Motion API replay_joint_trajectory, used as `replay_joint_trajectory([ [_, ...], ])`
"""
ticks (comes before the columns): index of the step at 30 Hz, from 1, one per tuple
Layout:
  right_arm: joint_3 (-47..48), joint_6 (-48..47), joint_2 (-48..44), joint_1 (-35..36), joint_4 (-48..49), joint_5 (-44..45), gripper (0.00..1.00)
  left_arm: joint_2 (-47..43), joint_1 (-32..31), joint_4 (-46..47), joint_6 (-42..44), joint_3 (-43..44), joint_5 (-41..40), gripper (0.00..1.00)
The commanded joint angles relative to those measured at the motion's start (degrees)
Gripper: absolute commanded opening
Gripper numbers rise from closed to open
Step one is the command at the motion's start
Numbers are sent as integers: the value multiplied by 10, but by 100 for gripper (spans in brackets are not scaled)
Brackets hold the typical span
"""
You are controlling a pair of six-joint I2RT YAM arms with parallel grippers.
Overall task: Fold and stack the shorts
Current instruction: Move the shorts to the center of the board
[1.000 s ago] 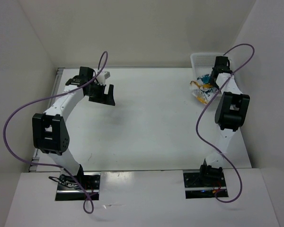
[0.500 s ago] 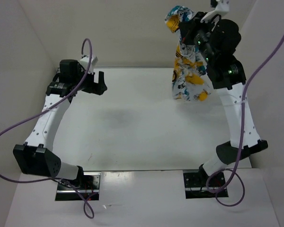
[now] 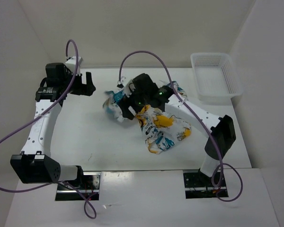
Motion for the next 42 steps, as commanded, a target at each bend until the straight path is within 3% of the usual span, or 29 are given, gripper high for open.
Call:
replay_joint_trajectory([
  [1, -20, -39, -88, -81, 5, 25, 95, -8, 3, -19, 2, -31, 34, 99],
  [2, -20, -13, -88, -169, 5, -45, 95, 4, 3, -27, 2, -37, 53, 99],
  [4, -44, 37, -93, -231, 36, -61, 95, 27, -11, -27, 2, -59, 59, 99],
  [8, -37, 31, -34, -247, 96, 19, 91, 93, -42, -14, 2, -88, -14, 99],
  [12, 148, 66, 126, -247, 106, 78, 91, 173, -42, 45, 2, -49, -114, 99],
  [17, 416, 137, 374, -247, 80, 185, 91, 303, -42, 64, 2, 73, -143, 99],
  [22, 522, 137, 491, -247, 80, 330, 91, 406, -42, 64, 2, 164, -164, 99],
  [28, 471, 114, 524, -241, 66, 333, 91, 474, -47, 35, 2, 190, -91, 99],
  [31, 408, 100, 501, -241, 47, 273, 91, 500, -47, 4, 2, 190, -43, 99],
  [37, 325, 88, 465, -222, 27, 201, 91, 537, -58, -15, 2, 190, -37, 99],
  [38, 316, 83, 459, -217, 21, 189, 91, 544, -58, -15, 2, 190, -37, 96],
  [40, 291, 83, 459, -212, 21, 184, 81, 556, -63, -33, 2, 202, -37, 77],
  [41, 285, 83, 453, -211, 16, 179, 75, 562, -63, -46, 2, 207, -37, 70],
  [42, 280, 83, 453, -206, 16, 173, 60, 568, -63, -46, 2, 207, -24, 63],
])
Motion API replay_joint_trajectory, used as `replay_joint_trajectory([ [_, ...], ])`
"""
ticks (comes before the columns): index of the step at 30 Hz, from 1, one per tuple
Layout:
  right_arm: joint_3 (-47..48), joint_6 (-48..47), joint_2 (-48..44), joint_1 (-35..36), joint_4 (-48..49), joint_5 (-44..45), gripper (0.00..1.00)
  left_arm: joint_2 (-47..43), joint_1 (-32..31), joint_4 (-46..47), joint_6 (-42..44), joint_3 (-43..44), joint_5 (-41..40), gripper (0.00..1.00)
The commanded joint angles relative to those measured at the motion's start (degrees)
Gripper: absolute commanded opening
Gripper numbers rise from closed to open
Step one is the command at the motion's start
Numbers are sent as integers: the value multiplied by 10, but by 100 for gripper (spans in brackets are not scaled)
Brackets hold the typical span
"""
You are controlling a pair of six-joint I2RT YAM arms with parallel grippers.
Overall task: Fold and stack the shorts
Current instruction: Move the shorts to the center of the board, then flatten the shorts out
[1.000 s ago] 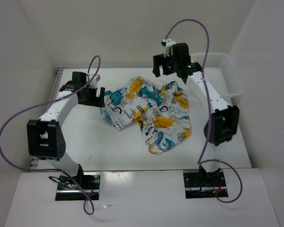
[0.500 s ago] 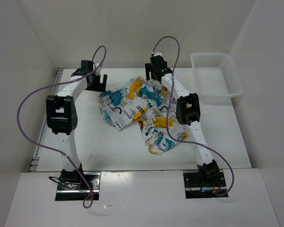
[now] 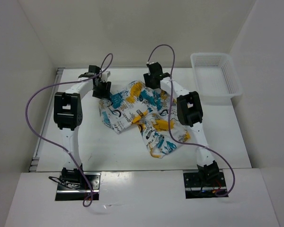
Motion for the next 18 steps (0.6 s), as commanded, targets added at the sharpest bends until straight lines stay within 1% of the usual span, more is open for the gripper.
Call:
replay_joint_trajectory([
  [1, -39, -12, -30, 22, -46, -30, 53, 44, -2, -53, 1, 1, 40, 46],
  [2, -39, -12, -38, 22, -46, -36, 44, 44, -2, -53, 1, -14, 45, 34],
  [3, -52, -18, -49, 29, -52, -47, 23, 38, -2, -53, 1, -20, 51, 22],
  [4, -57, -18, -57, 29, -53, -58, 13, 32, -2, -53, 1, -25, 51, 2],
  [5, -63, -24, -65, 36, -53, -75, 4, 21, -2, -53, 1, -32, 51, 0],
  [6, -74, -24, -74, 36, -53, -89, 0, 15, -2, -53, 1, -37, 60, 0],
  [9, -81, -19, -118, 36, -53, -156, 0, -21, 5, -58, 1, -37, 60, 0],
  [12, -81, -19, -181, 36, -58, -187, 0, -85, 11, -58, 1, -2, 39, 0],
  [13, -81, -19, -197, 31, -58, -203, 0, -120, 11, -58, 1, 13, 25, 0],
  [14, -81, -13, -224, 23, -53, -203, 0, -135, 11, -58, 1, 48, 20, 0],
  [16, -44, 3, -231, 1, -47, -198, 0, -153, 11, -52, 1, 94, 5, 0],
  [17, 3, 15, -236, -7, -41, -191, 0, -153, 11, -52, 1, 124, -3, 0],
  [18, 30, 15, -231, -15, -32, -181, 0, -145, 11, -52, 1, 196, -14, 0],
])
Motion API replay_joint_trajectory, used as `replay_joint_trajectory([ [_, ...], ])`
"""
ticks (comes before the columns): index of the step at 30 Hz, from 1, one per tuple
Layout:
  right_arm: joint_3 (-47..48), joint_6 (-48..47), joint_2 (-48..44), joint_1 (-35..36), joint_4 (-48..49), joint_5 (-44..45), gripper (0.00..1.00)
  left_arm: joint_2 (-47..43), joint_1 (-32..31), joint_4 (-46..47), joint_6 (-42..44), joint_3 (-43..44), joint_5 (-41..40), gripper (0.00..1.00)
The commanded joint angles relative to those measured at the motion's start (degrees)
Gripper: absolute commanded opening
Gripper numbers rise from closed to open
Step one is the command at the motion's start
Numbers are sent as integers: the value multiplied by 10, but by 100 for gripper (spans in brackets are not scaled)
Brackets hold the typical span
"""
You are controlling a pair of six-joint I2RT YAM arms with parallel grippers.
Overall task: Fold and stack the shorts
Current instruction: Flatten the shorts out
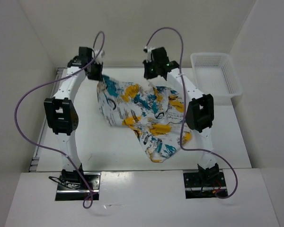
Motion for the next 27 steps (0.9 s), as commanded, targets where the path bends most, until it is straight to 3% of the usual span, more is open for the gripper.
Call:
replay_joint_trajectory([
  [1, 117, 20, -65, -39, 40, 3, 0, -44, 4, 25, 2, 171, -44, 0],
  [3, 198, 15, -59, -39, 47, 54, 0, -22, 4, 8, 2, 277, -49, 0],
  [4, 219, 9, -59, -44, 52, 65, 0, 5, 9, -24, 2, 404, -49, 0],
  [7, 253, -2, -96, -44, 57, 102, 0, 36, 1, -83, 2, 601, -49, 0],
  [10, 234, -26, -157, -50, 57, 155, 0, 27, -23, -139, 2, 659, -57, 0],
  [13, 124, -44, -247, -61, 57, 180, 0, 9, -29, -235, 2, 653, -26, 0],
  [15, -22, -62, -301, -61, 57, 175, 0, 20, -29, -340, 2, 653, 27, 0],
  [16, -128, -68, -355, -61, 64, 163, 0, 20, -29, -340, 2, 616, 36, 0],
  [18, -211, -68, -405, -61, 64, 96, 0, -69, -46, -313, 2, 466, 80, 0],
  [19, -264, -60, -414, -61, 64, 69, 0, -98, -64, -292, 2, 333, 80, 0],
  [20, -279, -53, -414, -61, 64, 39, 8, -156, -86, -252, 2, 282, 80, 0],
  [21, -289, -45, -414, -61, 64, -12, 31, -182, -139, -239, 2, 241, 80, 0],
  [23, -295, -8, -414, -61, 78, -60, 45, -239, -190, -212, 2, 180, 74, 0],
  [24, -295, 5, -405, -61, 84, -91, 59, -250, -228, -212, 2, 180, 85, 0],
  [27, -295, 62, -375, -61, 105, -125, 81, -255, -284, -300, 2, 238, 135, 0],
])
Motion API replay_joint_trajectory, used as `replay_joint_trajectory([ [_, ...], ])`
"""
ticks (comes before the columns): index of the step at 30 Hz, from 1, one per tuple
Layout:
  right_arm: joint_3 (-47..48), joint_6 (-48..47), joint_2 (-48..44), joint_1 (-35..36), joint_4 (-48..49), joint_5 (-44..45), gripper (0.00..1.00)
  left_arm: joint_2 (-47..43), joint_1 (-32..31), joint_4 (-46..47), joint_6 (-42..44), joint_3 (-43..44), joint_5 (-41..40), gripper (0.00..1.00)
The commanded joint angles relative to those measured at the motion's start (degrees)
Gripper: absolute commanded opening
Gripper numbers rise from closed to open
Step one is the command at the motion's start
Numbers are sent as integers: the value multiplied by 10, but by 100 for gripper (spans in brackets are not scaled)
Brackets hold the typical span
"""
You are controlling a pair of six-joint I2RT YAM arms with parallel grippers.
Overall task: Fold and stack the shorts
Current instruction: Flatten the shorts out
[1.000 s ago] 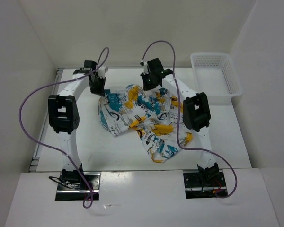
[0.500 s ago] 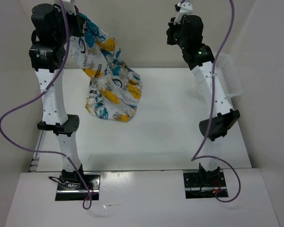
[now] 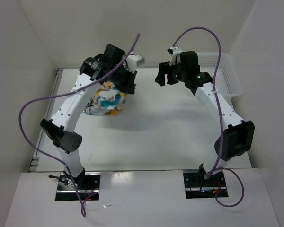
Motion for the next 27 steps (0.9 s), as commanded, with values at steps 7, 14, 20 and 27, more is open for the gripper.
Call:
replay_joint_trajectory([
  [7, -30, 104, 73, 0, 79, -20, 92, -227, -83, -39, 2, -333, -12, 1],
  [14, 24, 61, 190, 47, 85, 13, 92, -249, -83, 13, 2, -502, -44, 3],
  [20, -40, 91, 187, 61, 46, 121, 92, -249, -83, 29, 2, -514, -56, 3],
  [27, -157, 121, 133, 72, 29, 83, 92, -237, -83, 46, 2, -519, -37, 3],
])
